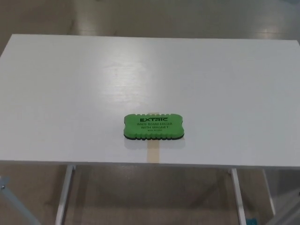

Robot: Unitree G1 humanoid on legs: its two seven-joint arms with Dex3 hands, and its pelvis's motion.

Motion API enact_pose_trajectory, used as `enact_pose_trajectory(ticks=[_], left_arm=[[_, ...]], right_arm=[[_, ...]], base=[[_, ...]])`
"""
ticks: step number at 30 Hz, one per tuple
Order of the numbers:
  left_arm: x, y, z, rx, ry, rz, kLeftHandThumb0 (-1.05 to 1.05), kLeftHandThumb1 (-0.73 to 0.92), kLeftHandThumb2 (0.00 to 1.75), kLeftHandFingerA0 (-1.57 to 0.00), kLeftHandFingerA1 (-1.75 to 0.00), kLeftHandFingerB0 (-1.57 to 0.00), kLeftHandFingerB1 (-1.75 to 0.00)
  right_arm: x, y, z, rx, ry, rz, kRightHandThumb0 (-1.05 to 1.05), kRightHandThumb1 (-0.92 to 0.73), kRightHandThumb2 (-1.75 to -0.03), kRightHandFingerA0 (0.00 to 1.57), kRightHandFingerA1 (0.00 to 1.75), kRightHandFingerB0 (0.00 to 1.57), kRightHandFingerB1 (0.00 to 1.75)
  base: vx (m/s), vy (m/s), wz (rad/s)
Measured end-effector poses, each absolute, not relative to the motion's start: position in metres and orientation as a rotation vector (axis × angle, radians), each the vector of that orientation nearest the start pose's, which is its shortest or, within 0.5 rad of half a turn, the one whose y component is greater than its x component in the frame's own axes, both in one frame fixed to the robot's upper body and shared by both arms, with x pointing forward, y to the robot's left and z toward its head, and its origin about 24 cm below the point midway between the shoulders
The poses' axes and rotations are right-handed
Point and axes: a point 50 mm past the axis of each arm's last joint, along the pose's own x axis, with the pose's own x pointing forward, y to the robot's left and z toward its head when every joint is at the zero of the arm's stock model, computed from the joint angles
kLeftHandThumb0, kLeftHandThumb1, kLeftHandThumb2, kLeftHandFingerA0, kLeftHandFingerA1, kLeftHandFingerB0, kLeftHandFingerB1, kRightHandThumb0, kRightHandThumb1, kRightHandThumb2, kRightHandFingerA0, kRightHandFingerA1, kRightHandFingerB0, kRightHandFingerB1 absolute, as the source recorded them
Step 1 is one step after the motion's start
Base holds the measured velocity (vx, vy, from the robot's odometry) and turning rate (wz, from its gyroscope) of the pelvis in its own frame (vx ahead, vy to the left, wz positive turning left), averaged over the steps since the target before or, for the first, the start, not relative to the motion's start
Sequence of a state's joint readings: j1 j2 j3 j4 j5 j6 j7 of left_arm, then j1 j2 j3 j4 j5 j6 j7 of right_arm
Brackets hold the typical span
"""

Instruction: Use the left hand to press on the green eraser and wipe the desk from center to the left and then back to center.

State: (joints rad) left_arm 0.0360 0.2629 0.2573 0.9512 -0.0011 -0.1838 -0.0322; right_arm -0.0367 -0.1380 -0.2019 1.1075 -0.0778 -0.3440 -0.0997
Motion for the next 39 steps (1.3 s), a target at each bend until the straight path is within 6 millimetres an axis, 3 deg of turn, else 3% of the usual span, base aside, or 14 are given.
enact_pose_trajectory(ticks=[6,7,16,17,20,21,22,29,30,39], left_arm=[[0.141,0.286,-0.112,0.118,0.721,0.353,-0.35,0.64,0.59,-0.44,-0.40,-0.37,-0.32],[0.141,0.287,-0.112,0.117,0.719,0.355,-0.35,0.64,0.59,-0.44,-0.40,-0.37,-0.32],[0.139,0.286,-0.109,0.120,0.671,0.312,-0.36,0.62,0.59,-0.38,-0.38,-0.34,-0.31],[0.139,0.285,-0.108,0.119,0.666,0.300,-0.35,0.58,0.57,-0.48,-0.39,-0.41,-0.33],[0.142,0.286,-0.104,0.112,0.643,0.249,-0.35,0.57,0.58,-0.52,-0.41,-0.44,-0.34],[0.142,0.287,-0.103,0.111,0.637,0.239,-0.30,0.54,0.56,-0.64,-0.44,-0.58,-0.38],[0.144,0.287,-0.102,0.109,0.629,0.228,-0.30,0.54,0.56,-0.64,-0.44,-0.58,-0.38],[0.158,0.288,-0.082,0.095,0.526,0.103,-0.31,0.56,0.57,-0.62,-0.44,-0.65,-0.40],[0.161,0.288,-0.078,0.094,0.506,0.074,-0.42,0.51,0.82,-0.58,-0.57,-0.58,-0.53],[0.179,0.279,-0.045,0.112,0.374,-0.136,-0.36,0.50,0.82,-0.60,-0.59,-0.56,-0.54]], right_arm=[[0.152,-0.231,-0.126,-0.131,0.653,-0.323,-0.35,-0.52,-0.75,0.66,0.58,0.53,0.53],[0.151,-0.231,-0.126,-0.128,0.647,-0.328,-0.27,-0.62,-0.58,0.71,0.49,0.57,0.44],[0.149,-0.231,-0.126,-0.112,0.612,-0.345,-0.27,-0.62,-0.58,0.71,0.49,0.59,0.45],[0.149,-0.231,-0.126,-0.112,0.611,-0.345,-0.27,-0.62,-0.58,0.72,0.50,0.60,0.45],[0.148,-0.230,-0.126,-0.113,0.612,-0.344,-0.27,-0.62,-0.58,0.73,0.50,0.60,0.45],[0.149,-0.230,-0.126,-0.113,0.612,-0.344,-0.28,-0.62,-0.58,0.73,0.50,0.60,0.45],[0.149,-0.230,-0.126,-0.113,0.612,-0.344,-0.28,-0.62,-0.58,0.73,0.50,0.60,0.45],[0.152,-0.230,-0.125,-0.112,0.605,-0.342,-0.27,-0.62,-0.58,0.74,0.50,0.63,0.47],[0.152,-0.230,-0.125,-0.112,0.604,-0.341,-0.27,-0.62,-0.58,0.74,0.51,0.63,0.47],[0.153,-0.230,-0.124,-0.113,0.602,-0.340,-0.26,-0.62,-0.58,0.73,0.50,0.64,0.47]], base=[[0.00,0.000,0.00],[0.00,0.000,0.00],[0.00,0.000,0.00],[0.00,0.000,0.00],[0.00,0.000,0.00],[0.00,0.000,0.00],[0.00,0.000,0.00],[0.00,0.000,0.00],[0.00,0.000,0.00],[0.00,0.000,0.00]])
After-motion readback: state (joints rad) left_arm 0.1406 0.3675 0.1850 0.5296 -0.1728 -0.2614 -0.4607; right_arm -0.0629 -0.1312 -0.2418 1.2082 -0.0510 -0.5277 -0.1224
